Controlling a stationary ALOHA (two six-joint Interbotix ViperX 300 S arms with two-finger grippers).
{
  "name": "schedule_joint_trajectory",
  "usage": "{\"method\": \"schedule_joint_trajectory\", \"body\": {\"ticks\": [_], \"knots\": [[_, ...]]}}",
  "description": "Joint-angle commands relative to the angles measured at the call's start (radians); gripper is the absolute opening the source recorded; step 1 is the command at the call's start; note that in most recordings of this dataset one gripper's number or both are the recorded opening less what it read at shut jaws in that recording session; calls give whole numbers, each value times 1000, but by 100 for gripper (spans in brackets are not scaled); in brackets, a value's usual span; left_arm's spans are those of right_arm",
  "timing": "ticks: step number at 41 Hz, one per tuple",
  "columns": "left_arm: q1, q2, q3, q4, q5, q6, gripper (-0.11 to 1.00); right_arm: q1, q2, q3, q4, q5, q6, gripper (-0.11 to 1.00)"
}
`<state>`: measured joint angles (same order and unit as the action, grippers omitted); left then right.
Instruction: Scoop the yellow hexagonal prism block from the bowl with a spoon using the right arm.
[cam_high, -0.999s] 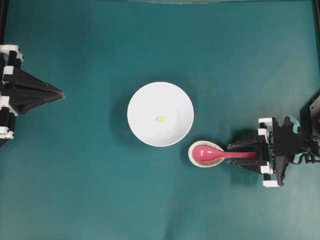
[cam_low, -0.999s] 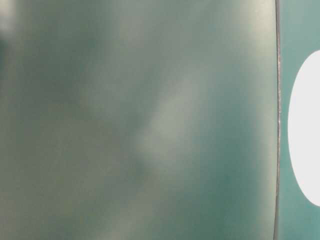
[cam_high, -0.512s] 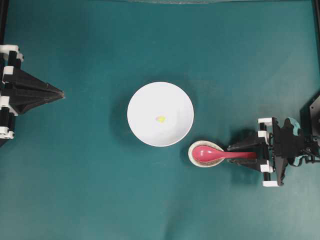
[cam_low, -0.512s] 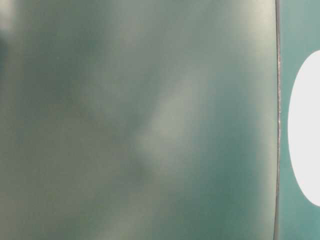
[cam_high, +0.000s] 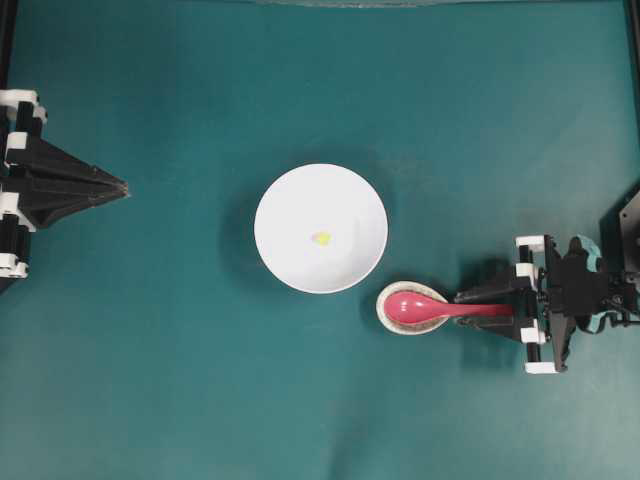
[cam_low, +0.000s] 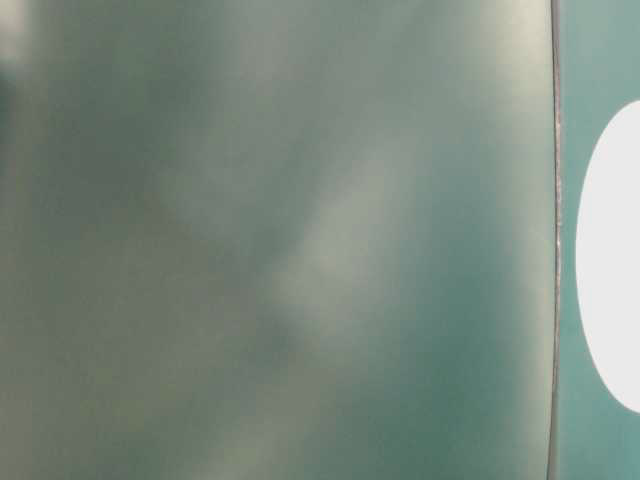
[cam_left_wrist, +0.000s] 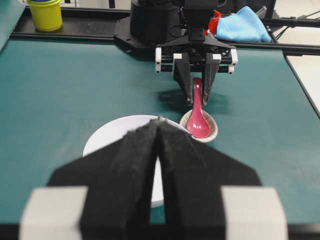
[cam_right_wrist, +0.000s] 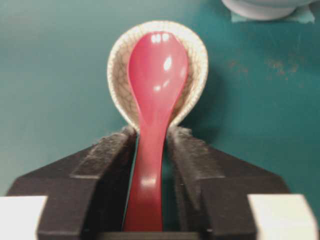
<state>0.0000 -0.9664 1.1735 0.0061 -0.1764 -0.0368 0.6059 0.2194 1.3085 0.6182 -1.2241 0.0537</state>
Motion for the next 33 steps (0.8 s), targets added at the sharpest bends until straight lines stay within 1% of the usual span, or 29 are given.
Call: {"method": "schedule_joint_trajectory", "body": {"ticks": [1, 3, 5, 10, 17, 23, 25, 28, 33], "knots": [[0, 8, -28, 3, -11, -2, 1, 5, -12, -5, 2, -15, -2, 33], [2, 8, -28, 3, -11, -2, 1, 5, -12, -6, 2, -15, -2, 27], [0, 8, -28, 5, -11, -2, 2, 5, -17, -6, 2, -12, -2, 24], [2, 8, -28, 3, -11, -2, 2, 2, -49, -6, 2, -11, -2, 24], [2, 8, -26, 3, -6, -2, 2, -25, -156, -3, 2, 26, -11, 24], [2, 9, -28, 3, -6, -2, 2, -75, -270, -12, 2, 140, -51, 24], [2, 9, -28, 3, -6, -2, 1, -100, -313, -21, 0, 193, -74, 24], [2, 11, -28, 5, -6, 2, 2, -138, -371, -40, 0, 278, -117, 24], [2, 12, -26, 3, -6, 9, 1, -222, -476, -95, -2, 472, -209, 24]]}}
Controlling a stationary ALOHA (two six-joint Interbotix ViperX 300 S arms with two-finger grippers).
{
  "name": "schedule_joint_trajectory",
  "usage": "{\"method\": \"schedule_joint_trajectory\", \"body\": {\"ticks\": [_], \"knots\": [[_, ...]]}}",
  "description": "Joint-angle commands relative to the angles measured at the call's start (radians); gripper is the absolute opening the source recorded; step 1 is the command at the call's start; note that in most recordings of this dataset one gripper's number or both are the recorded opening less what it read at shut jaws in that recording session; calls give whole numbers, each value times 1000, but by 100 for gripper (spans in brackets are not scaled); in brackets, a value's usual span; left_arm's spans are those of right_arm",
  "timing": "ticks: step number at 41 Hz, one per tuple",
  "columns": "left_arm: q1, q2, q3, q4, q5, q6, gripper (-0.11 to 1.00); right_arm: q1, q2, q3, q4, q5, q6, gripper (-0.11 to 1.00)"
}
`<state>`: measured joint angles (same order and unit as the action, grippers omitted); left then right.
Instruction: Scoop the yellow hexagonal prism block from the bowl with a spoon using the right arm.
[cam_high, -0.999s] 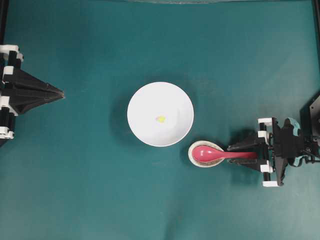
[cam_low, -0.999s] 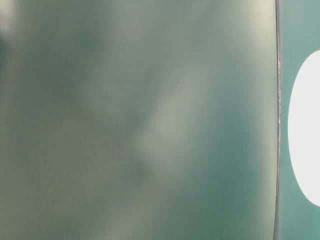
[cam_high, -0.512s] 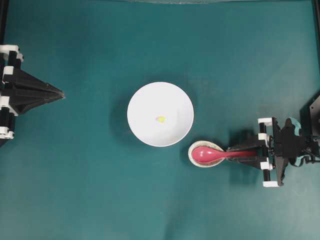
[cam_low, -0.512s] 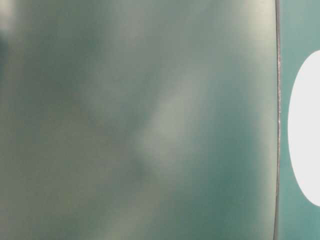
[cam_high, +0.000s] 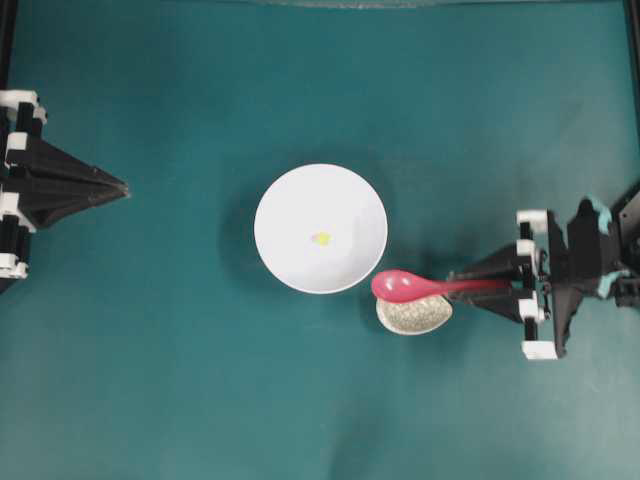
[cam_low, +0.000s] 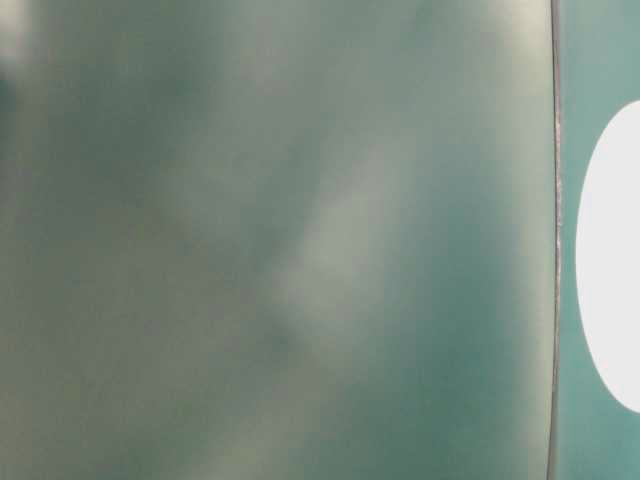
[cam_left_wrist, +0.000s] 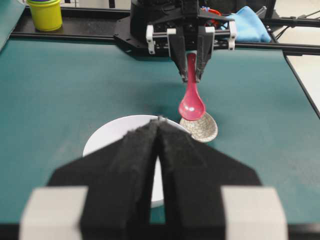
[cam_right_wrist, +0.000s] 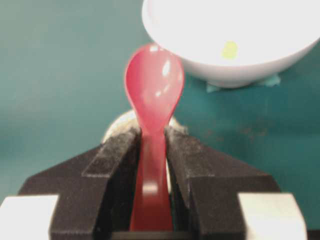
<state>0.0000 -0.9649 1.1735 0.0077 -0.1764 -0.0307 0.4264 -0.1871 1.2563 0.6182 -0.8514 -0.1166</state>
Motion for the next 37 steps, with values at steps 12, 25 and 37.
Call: {"method": "schedule_joint_trajectory", "body": {"ticks": [12, 25, 37], "knots": [[0, 12, -26, 2, -9, 5, 1, -278, -227, -244, -2, 621, -198, 24], [0, 14, -25, 3, -11, 6, 2, -509, -207, -425, -5, 1009, -198, 24], [0, 14, -21, 3, -6, 8, 2, -609, -87, -604, -5, 1313, -192, 24]]}}
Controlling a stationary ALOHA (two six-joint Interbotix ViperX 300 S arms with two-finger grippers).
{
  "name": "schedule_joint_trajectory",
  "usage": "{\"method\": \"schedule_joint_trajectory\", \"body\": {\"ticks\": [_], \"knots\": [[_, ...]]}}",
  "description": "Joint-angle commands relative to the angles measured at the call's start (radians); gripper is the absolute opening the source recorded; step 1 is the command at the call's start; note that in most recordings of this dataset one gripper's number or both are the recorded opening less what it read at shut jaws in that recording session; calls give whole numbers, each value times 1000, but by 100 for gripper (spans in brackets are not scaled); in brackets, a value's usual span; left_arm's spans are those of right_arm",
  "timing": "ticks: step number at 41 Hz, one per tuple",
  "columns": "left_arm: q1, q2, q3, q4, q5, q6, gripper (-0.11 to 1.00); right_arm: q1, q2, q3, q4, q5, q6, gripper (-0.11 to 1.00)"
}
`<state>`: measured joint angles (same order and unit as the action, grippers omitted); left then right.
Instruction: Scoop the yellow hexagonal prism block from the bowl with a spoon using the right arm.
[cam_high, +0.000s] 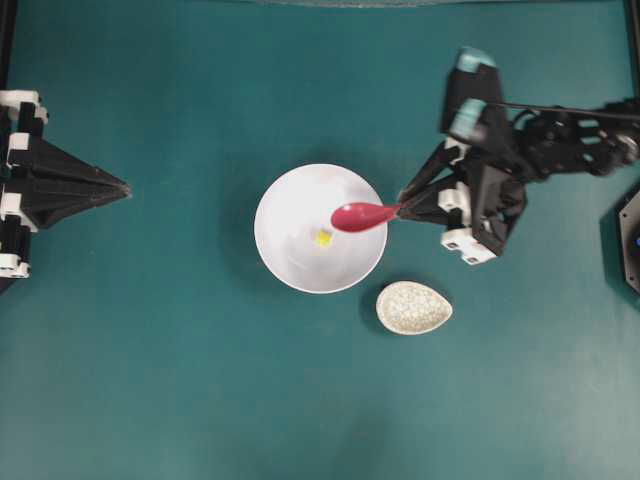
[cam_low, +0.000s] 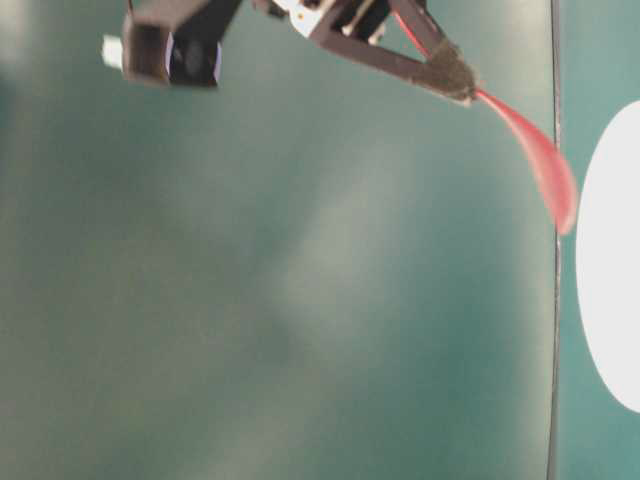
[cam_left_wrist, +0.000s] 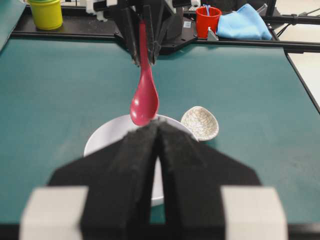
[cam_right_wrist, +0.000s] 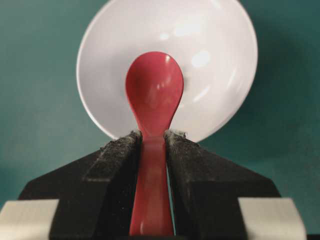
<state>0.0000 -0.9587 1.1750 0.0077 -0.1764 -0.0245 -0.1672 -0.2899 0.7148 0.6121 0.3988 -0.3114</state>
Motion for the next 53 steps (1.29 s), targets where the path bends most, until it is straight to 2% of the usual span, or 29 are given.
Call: {"method": "schedule_joint_trajectory", "body": {"ticks": [1, 9, 15, 21, 24, 53], "knots": [[2, 8, -21, 3, -5, 2, 2, -20, 25, -74, 2, 80, 5, 24], [2, 9, -20, 5, -5, 2, 1, -37, 117, -179, -12, 232, 14, 24], [2, 8, -20, 5, -5, 2, 2, -38, 164, -235, -75, 296, 72, 24], [2, 9, -20, 5, -5, 2, 2, -38, 193, -272, -161, 354, 155, 24], [2, 8, -20, 5, -5, 2, 2, -37, 204, -284, -184, 377, 172, 24], [0, 8, -18, 5, -3, 2, 2, -20, 319, -333, -195, 390, 156, 24]]}}
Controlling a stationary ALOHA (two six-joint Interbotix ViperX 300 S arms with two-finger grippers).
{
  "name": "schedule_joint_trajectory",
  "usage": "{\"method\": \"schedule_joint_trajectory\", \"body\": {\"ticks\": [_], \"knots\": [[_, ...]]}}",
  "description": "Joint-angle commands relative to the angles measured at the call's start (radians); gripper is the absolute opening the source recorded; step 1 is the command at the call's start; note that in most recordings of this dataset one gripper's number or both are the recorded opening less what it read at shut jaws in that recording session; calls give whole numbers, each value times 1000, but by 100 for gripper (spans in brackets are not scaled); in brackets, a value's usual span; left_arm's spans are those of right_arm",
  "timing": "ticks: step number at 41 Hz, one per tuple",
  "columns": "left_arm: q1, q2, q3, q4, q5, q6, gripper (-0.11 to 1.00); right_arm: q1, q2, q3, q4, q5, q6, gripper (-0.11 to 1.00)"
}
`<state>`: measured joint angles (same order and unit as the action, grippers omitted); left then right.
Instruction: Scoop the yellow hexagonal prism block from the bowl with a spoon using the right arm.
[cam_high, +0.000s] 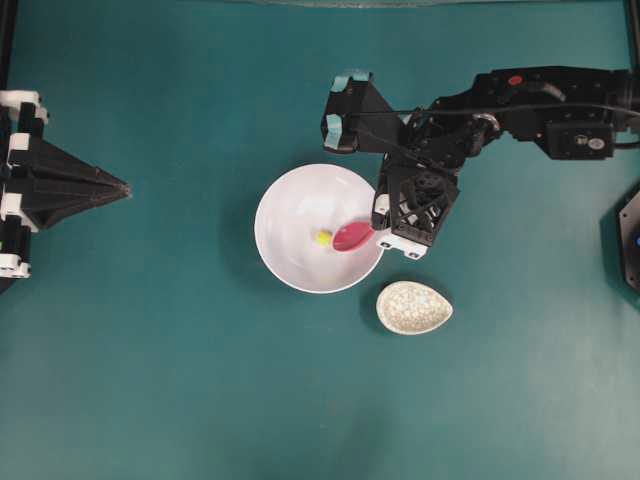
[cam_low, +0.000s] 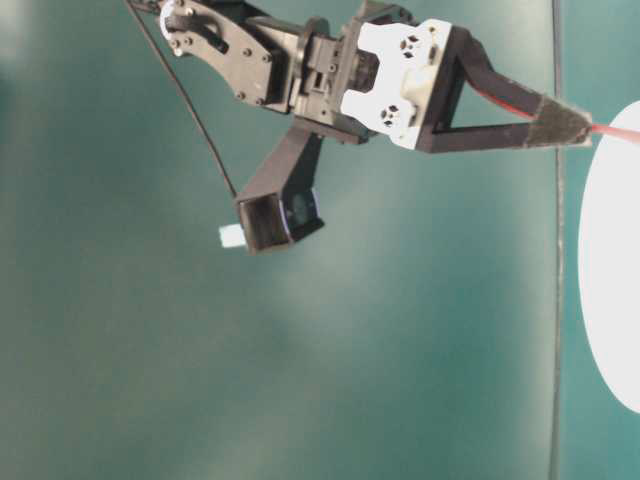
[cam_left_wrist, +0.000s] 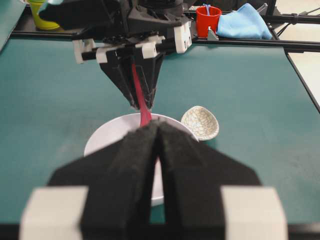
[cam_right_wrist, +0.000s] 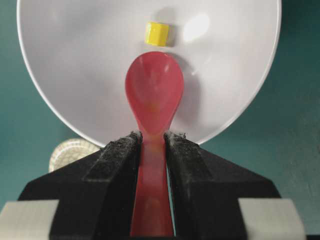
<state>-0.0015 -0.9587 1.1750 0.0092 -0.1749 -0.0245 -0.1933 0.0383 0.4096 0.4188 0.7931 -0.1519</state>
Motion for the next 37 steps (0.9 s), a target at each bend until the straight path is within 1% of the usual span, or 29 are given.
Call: {"method": "schedule_joint_trajectory", "body": {"ticks": [1, 10, 20, 27, 37], "knots": [[3, 9, -18, 3, -5, 2, 2, 8, -5, -29, -3, -6, -8, 24], [3, 8, -18, 3, -5, 2, 2, 12, 26, -41, -3, -46, -38, 24], [2, 8, -18, 3, -5, 2, 1, 12, 43, -44, -3, -130, -57, 24], [3, 8, -18, 3, -5, 2, 2, 11, 43, -37, -3, -192, -58, 24], [3, 8, -18, 3, -5, 2, 1, 11, 43, -14, -17, -261, -58, 24]]}}
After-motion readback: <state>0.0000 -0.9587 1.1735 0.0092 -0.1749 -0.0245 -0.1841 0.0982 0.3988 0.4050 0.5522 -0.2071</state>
